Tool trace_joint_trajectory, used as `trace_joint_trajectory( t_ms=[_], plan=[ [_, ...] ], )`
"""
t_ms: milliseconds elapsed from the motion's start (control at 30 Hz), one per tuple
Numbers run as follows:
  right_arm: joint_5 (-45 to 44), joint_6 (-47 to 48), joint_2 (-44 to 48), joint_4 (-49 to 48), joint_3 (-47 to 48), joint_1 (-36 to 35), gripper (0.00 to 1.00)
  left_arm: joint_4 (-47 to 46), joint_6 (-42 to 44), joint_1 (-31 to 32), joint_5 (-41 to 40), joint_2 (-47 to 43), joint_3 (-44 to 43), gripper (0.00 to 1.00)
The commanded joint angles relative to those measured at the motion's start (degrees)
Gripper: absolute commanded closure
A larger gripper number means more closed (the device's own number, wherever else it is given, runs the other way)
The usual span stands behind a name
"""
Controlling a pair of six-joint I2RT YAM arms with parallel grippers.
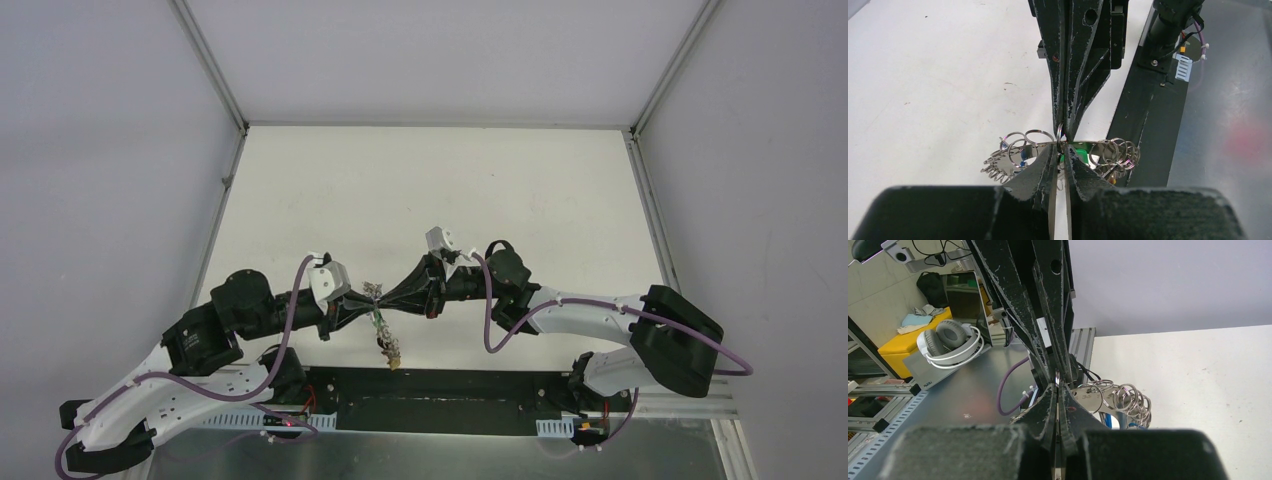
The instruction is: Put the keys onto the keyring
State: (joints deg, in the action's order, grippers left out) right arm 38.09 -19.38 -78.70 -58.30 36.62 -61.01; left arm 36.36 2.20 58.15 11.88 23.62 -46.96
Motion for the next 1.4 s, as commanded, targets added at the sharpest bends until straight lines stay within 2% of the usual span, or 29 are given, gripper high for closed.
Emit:
trace_joint_trajectory(
  t_ms=[0,200,367,400,567,700,900,1167,1367],
  plan=[
    [-0.35,0.39,2.58,-4.64,0.63,0.02,1.0,-3.15,-0.41,0.32,-0.54,0.52,0.03,0.9],
    [-0.56,0.44,2.58,-4.7,0.59,0.02,1.0,-3.15,-0.7,0.33,0.03,1.37,-0.09,1.0],
    [-1.35,0.4,2.75,-4.21,0.22,0.11,1.0,-2.9,-1.24,0.36,-0.39,2.6,-1.31,1.0],
    [-1.61,0.51,2.94,-4.01,-0.02,0.14,0.95,-2.37,-1.35,0.36,-0.52,3.04,-1.91,1.0],
    [-3.8,1.38,5.01,-2.22,-1.45,0.7,0.58,2.84,-0.56,0.3,-0.98,6.88,-6.96,1.0],
    [-5.64,4.15,7.76,1.98,-1.99,0.96,0.45,9.18,1.14,0.35,-1.12,11.82,-12.75,1.0],
    [-6.09,6.45,10.13,5.96,-2.15,1.24,0.44,19.26,3.37,0.3,-1.15,19.86,-21.97,1.0],
    [-5.08,6.5,9.09,6.1,-1.25,1.24,0.47,31.46,7.09,0.31,-0.02,30.23,-34.66,1.0],
    [-3.41,6.16,7.75,5.96,0.24,1.25,0.54,38.39,9.42,0.34,-0.26,35.98,-41.46,1.0]
  ],
)
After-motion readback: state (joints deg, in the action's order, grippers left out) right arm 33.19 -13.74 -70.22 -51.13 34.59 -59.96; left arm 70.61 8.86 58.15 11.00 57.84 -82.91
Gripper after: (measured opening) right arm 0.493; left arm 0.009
